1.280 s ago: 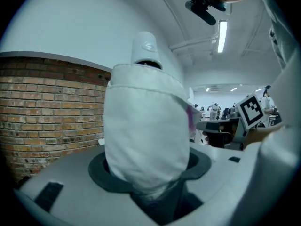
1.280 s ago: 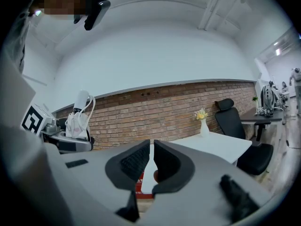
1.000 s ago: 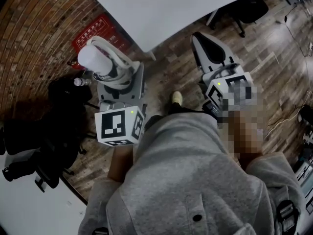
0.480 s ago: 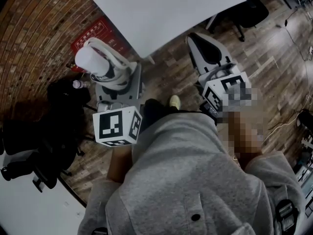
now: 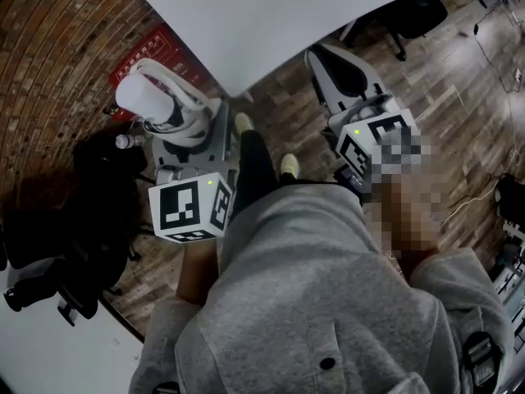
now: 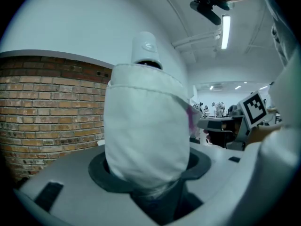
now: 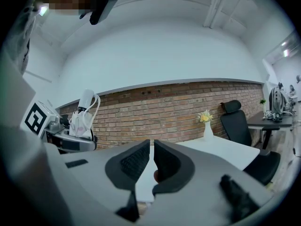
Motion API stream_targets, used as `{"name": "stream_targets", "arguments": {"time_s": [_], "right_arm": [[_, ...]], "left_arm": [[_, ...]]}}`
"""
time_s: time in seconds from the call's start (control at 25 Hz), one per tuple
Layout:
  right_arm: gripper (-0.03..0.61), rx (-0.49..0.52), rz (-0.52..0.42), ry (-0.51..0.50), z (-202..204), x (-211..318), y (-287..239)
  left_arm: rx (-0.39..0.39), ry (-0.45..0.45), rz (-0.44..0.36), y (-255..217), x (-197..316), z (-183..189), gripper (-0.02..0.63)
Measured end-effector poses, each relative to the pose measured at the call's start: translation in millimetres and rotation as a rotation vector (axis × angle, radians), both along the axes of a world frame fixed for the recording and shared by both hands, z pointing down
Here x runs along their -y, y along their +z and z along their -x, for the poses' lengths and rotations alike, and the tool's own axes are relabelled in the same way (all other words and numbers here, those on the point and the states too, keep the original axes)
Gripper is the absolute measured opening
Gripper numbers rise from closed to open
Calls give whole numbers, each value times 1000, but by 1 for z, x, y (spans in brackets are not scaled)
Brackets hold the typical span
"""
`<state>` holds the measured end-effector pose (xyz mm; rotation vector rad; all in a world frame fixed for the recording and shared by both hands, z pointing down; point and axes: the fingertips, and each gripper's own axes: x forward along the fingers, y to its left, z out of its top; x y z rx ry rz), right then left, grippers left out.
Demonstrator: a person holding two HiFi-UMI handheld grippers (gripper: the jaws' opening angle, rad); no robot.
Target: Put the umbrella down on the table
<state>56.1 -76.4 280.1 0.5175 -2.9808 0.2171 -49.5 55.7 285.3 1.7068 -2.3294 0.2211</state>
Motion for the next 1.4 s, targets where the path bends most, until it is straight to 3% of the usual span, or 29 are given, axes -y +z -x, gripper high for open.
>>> {"name": "stream_targets", "arguments": {"time_s": [0.88,1.4], "right_arm": [[41,-57,20,49,117,95,10],[41,-63,20,98,157,129,7]], "left_arm": [[-58,92,22,16,113,116,273],[-85,148,22,17,154,161,274]]}}
